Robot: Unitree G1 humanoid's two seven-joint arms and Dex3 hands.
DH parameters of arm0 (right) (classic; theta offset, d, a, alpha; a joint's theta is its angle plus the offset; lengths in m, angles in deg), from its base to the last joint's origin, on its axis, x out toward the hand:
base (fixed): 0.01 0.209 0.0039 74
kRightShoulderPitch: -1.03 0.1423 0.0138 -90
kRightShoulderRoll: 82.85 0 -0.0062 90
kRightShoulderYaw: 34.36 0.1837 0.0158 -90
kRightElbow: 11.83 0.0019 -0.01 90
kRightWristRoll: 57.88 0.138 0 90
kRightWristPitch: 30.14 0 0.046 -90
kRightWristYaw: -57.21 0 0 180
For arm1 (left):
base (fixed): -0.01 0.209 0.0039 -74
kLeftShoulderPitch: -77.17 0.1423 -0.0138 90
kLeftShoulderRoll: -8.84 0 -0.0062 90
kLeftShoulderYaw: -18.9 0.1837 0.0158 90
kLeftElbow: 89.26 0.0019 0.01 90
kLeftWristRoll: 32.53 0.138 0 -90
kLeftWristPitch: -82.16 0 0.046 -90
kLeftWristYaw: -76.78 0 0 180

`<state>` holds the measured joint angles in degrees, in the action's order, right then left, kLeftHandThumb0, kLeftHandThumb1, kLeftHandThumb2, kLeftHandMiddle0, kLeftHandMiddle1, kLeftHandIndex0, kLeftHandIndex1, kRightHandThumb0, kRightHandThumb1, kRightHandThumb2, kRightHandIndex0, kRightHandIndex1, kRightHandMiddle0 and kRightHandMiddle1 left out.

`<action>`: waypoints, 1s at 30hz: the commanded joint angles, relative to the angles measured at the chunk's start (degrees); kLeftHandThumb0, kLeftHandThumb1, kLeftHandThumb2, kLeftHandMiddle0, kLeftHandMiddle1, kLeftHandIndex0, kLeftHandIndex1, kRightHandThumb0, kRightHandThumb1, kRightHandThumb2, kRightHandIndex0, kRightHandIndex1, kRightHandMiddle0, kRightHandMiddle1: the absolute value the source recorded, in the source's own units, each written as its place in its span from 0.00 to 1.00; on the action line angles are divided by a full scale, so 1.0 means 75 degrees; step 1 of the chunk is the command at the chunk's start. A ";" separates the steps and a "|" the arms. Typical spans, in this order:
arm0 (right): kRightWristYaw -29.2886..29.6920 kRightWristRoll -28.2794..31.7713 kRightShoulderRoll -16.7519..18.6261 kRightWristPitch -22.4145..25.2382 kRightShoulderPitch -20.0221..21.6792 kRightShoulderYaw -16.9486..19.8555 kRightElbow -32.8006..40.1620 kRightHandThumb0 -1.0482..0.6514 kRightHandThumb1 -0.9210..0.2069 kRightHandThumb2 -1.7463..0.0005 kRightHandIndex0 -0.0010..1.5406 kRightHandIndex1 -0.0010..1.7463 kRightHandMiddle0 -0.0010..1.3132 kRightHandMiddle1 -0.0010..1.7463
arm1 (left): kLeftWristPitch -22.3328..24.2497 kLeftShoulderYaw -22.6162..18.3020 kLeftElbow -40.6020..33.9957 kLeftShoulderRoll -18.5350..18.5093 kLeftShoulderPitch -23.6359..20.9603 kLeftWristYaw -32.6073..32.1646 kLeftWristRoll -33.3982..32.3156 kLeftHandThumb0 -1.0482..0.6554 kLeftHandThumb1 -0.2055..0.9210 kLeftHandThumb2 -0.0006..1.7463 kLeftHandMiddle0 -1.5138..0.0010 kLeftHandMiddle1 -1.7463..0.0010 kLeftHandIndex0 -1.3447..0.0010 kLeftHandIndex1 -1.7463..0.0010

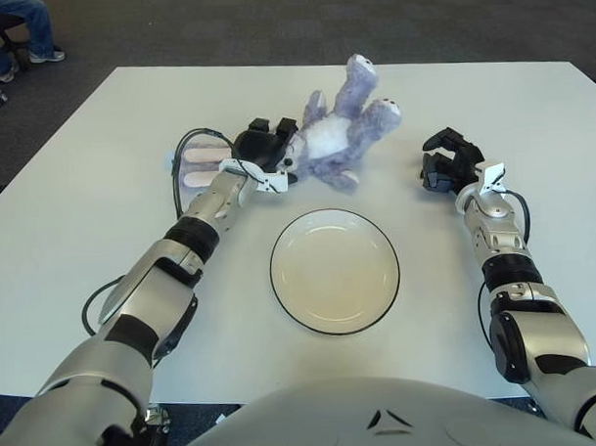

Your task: Put the doll into the plate.

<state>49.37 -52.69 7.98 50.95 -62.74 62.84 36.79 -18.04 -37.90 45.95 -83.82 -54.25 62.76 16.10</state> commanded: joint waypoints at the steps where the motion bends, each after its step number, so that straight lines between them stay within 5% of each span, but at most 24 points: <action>1: -0.0074 -0.0182 0.0025 0.0465 -0.0381 -0.0131 -0.0331 0.61 0.59 0.20 0.44 1.00 0.32 0.97 | -0.0236 0.0310 0.0109 -0.0060 0.0331 0.0514 0.0076 0.62 0.41 0.71 0.46 0.28 0.60 0.00; 12: -0.0088 -0.0191 -0.0004 0.0494 -0.0361 -0.0136 -0.0364 0.61 0.59 0.21 0.44 1.00 0.31 0.98 | -0.0244 0.0334 -0.0075 -0.0153 0.0392 0.0495 0.0022 0.61 0.22 0.87 0.47 0.20 0.42 0.00; 30: -0.0100 -0.0176 -0.0009 0.0482 -0.0326 -0.0124 -0.0443 0.61 0.58 0.21 0.44 1.00 0.30 0.98 | -0.0491 0.0209 -0.0052 -0.0162 0.0494 -0.0074 -0.0163 0.62 0.14 0.94 0.44 0.15 0.39 0.00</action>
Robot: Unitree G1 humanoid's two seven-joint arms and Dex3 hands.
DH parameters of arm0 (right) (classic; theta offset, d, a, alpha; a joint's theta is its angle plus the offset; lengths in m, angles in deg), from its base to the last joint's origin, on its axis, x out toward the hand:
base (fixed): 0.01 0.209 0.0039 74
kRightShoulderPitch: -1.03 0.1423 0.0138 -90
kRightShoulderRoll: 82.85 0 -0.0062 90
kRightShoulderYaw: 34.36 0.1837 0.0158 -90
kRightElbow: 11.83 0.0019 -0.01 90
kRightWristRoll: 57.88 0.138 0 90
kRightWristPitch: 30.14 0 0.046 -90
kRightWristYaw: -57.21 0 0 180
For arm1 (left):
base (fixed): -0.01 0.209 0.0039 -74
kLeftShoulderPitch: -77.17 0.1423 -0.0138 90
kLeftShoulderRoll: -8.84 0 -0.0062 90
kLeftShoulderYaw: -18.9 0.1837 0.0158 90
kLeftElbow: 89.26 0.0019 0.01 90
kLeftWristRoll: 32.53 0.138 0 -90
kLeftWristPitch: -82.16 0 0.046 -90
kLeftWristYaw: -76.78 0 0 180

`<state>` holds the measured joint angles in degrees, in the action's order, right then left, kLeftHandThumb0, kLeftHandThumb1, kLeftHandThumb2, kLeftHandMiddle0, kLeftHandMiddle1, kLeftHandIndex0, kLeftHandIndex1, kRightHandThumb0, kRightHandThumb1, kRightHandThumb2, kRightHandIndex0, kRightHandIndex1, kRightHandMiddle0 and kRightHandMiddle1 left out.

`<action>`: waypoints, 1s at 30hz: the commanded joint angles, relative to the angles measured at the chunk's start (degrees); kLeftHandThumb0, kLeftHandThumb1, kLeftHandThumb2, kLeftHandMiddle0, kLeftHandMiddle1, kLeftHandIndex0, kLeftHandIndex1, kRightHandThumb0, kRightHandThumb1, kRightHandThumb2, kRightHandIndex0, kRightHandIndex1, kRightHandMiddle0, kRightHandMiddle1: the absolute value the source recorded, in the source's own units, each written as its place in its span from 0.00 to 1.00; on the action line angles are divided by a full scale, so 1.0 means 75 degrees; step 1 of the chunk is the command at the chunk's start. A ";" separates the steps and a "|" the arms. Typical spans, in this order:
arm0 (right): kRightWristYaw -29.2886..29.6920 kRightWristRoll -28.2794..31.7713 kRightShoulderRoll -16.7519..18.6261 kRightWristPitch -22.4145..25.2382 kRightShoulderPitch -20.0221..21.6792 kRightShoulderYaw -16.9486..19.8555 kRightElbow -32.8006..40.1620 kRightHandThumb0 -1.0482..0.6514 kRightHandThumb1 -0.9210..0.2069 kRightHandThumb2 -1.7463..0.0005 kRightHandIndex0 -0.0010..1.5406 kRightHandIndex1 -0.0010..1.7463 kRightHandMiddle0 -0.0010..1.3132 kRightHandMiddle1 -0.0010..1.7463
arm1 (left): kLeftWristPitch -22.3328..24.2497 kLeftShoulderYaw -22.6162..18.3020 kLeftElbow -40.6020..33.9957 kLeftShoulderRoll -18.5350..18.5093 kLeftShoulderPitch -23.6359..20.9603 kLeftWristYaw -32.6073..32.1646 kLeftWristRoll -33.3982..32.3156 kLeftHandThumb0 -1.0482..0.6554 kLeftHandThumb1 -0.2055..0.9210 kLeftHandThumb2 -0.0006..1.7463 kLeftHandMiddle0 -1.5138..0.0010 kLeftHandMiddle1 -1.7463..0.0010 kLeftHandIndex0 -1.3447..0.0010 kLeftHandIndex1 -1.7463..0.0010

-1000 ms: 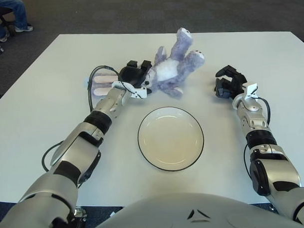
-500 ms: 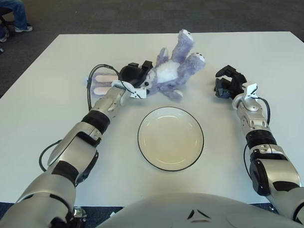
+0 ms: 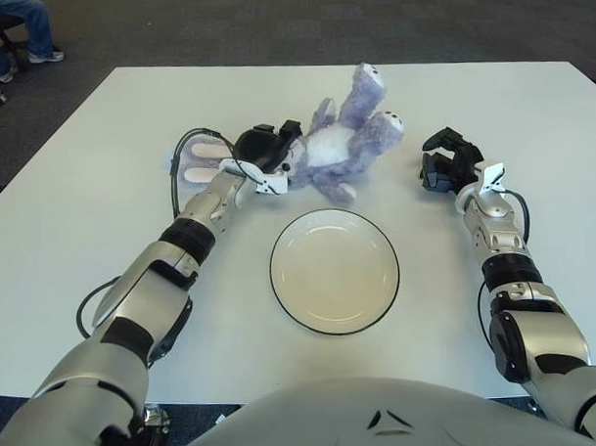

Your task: Put the doll into the plate.

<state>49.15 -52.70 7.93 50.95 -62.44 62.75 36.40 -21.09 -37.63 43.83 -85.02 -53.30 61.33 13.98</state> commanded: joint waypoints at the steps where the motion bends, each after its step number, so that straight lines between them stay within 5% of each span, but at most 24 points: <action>1: -0.0079 -0.0172 -0.0004 0.0475 -0.0353 -0.0108 -0.0419 0.61 0.58 0.21 0.44 1.00 0.30 0.98 | -0.0068 0.0167 0.0251 0.0012 0.0373 0.0008 0.0137 0.62 0.14 0.94 0.44 0.15 0.39 0.00; 18: -0.0101 -0.0208 -0.0017 0.0386 -0.0236 -0.0111 -0.0665 0.61 0.58 0.22 0.44 1.00 0.31 0.97 | -0.0070 -0.0064 0.0361 0.0068 0.0478 -0.0900 -0.0001 0.62 0.15 0.94 0.45 0.12 0.42 0.00; 30: -0.0134 -0.0190 -0.0022 0.0274 -0.0135 -0.0094 -0.0904 0.61 0.57 0.22 0.44 1.00 0.31 0.97 | 0.0289 -0.0499 -0.0706 -0.0106 0.0795 -0.0722 -0.0134 0.62 0.14 0.93 0.43 0.16 0.41 0.00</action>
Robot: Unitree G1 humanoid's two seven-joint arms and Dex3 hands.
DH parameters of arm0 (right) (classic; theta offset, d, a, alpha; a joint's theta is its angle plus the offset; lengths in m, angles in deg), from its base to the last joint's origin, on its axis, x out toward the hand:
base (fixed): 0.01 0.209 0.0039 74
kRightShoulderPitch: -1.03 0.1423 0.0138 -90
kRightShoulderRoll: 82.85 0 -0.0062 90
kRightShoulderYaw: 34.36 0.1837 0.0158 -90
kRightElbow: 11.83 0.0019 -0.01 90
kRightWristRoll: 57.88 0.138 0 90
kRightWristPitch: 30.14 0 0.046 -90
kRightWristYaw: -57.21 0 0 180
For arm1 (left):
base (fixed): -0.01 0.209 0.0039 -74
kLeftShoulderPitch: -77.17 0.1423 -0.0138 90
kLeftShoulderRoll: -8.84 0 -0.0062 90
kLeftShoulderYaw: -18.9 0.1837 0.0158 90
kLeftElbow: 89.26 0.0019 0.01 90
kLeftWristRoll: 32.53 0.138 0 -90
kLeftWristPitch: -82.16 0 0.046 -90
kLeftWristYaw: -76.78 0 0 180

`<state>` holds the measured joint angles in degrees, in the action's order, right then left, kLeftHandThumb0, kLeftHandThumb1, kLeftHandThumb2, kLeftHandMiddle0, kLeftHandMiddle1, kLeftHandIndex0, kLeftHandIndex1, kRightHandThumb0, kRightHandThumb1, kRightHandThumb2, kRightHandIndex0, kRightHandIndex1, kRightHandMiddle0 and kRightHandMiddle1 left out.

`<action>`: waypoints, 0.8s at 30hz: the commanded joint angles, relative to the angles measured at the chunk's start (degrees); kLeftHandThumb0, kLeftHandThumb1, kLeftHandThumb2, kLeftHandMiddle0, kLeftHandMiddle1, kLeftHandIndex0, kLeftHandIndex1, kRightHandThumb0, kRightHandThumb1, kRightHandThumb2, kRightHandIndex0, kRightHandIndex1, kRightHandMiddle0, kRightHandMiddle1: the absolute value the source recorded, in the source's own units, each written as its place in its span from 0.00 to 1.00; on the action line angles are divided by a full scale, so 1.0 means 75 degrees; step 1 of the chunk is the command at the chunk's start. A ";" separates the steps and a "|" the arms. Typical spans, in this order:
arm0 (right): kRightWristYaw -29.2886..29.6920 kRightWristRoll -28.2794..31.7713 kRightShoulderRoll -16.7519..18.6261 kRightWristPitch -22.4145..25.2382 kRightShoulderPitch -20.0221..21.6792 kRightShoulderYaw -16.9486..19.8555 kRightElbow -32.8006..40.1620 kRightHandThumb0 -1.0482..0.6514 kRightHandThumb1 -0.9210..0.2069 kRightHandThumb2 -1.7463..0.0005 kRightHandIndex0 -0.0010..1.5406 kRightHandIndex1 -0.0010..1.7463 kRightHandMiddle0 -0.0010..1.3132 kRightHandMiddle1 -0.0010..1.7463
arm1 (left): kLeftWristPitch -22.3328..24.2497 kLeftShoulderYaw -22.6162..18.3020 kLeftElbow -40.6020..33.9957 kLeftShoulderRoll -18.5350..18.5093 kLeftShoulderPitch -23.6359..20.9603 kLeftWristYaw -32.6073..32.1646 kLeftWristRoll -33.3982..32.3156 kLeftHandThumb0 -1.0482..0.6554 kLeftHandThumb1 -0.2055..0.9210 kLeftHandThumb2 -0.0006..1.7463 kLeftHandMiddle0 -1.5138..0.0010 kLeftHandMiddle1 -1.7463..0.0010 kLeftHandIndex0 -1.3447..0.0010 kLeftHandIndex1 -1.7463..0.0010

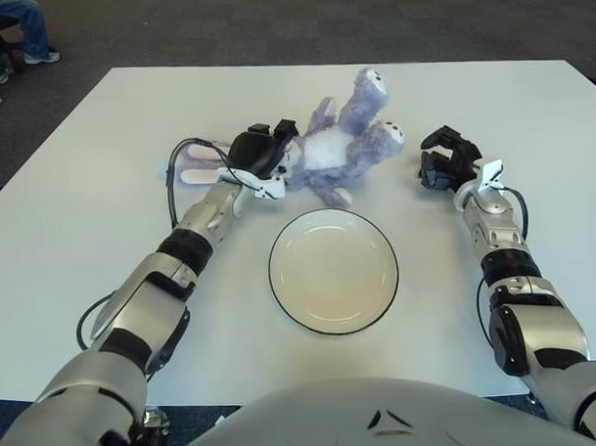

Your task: Put the doll into the plate.

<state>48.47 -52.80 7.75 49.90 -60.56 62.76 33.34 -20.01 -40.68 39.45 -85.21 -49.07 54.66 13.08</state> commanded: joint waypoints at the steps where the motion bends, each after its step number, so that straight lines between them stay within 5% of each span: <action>1: -0.0045 -0.0180 0.0000 0.0402 -0.0376 -0.0094 -0.0521 0.61 0.57 0.22 0.44 1.00 0.31 0.97 | 0.0167 -0.0122 -0.0180 -0.0086 0.0246 0.0181 -0.0021 0.62 0.14 0.93 0.43 0.16 0.41 0.00; 24: -0.0103 -0.0185 -0.0043 0.0120 -0.0127 -0.0104 -0.1094 0.61 0.57 0.22 0.43 1.00 0.31 0.97 | 0.0853 -0.0711 -0.2157 -0.0450 0.0698 0.0205 0.0419 0.61 0.11 0.95 0.41 0.17 0.38 0.00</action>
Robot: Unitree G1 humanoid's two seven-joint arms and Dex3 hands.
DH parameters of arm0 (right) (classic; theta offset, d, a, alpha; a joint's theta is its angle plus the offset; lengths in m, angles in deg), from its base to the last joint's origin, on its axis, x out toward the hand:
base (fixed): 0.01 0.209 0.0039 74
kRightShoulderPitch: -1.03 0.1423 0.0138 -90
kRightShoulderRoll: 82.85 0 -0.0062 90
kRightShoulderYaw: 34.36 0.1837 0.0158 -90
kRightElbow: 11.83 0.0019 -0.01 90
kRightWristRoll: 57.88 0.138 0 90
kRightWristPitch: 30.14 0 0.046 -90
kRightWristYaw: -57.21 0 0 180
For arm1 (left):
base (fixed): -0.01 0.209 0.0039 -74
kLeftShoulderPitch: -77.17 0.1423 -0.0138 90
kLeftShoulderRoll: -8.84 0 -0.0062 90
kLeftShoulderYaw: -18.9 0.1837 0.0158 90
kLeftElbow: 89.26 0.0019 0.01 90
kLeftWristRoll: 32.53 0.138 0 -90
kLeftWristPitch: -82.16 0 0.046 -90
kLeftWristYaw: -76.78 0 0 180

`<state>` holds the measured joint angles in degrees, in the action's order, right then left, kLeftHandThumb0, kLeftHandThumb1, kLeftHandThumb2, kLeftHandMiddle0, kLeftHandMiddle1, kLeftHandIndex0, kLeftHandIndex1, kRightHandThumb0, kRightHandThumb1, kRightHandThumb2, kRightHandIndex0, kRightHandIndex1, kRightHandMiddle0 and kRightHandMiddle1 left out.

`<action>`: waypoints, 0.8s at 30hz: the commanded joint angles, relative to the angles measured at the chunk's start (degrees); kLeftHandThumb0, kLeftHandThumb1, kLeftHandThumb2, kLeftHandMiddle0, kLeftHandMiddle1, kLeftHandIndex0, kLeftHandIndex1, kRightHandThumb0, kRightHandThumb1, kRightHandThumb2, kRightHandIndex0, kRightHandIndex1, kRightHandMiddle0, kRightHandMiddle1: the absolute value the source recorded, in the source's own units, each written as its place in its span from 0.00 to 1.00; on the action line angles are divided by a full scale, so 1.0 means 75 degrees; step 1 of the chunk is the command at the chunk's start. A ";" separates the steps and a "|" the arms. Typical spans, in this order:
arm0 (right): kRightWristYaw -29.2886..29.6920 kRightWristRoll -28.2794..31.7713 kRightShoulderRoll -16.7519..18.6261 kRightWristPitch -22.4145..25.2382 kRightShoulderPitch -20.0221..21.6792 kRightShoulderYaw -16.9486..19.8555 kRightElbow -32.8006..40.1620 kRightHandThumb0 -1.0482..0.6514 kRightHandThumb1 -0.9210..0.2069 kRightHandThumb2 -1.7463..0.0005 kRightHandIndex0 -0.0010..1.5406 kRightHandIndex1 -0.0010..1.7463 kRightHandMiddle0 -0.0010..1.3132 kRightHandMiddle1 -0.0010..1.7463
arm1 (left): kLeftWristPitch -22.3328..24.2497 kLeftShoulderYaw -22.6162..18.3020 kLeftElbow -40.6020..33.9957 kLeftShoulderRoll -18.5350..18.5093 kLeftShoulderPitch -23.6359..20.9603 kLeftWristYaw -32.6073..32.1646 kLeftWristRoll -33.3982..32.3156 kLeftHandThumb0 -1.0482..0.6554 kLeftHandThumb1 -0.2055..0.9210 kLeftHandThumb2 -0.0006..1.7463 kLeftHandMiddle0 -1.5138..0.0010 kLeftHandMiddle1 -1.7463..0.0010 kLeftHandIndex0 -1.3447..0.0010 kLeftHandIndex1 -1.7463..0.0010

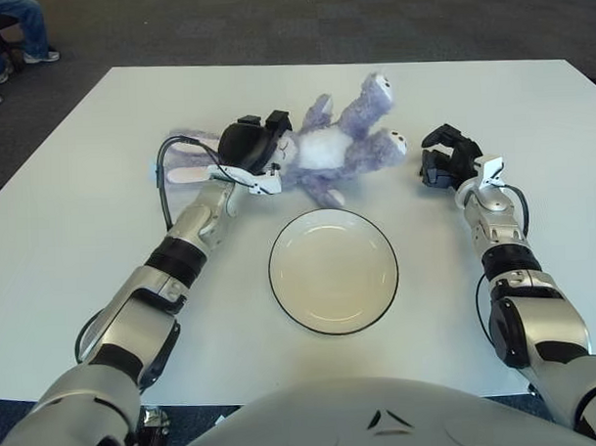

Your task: Put the doll into the plate.

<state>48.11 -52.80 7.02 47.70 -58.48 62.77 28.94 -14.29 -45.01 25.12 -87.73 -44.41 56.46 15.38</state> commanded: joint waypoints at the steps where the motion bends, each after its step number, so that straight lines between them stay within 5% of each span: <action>1: -0.0053 -0.0188 0.0052 0.0406 -0.0393 -0.0108 -0.0529 0.61 0.57 0.22 0.43 1.00 0.31 0.97 | 0.0106 -0.0146 -0.0299 -0.0123 0.0091 -0.0035 0.0137 0.61 0.10 0.95 0.41 0.18 0.37 0.00; 24: -0.0134 -0.0193 0.0025 0.0264 -0.0289 -0.0116 -0.0763 0.61 0.57 0.23 0.43 1.00 0.32 0.96 | 0.0165 -0.0691 -0.1877 -0.0346 0.0592 -0.0200 0.0552 0.61 0.11 0.93 0.39 0.23 0.36 0.00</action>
<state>47.49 -52.80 6.79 46.53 -57.41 62.77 26.62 -13.27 -49.03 12.12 -89.97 -40.43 56.12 18.73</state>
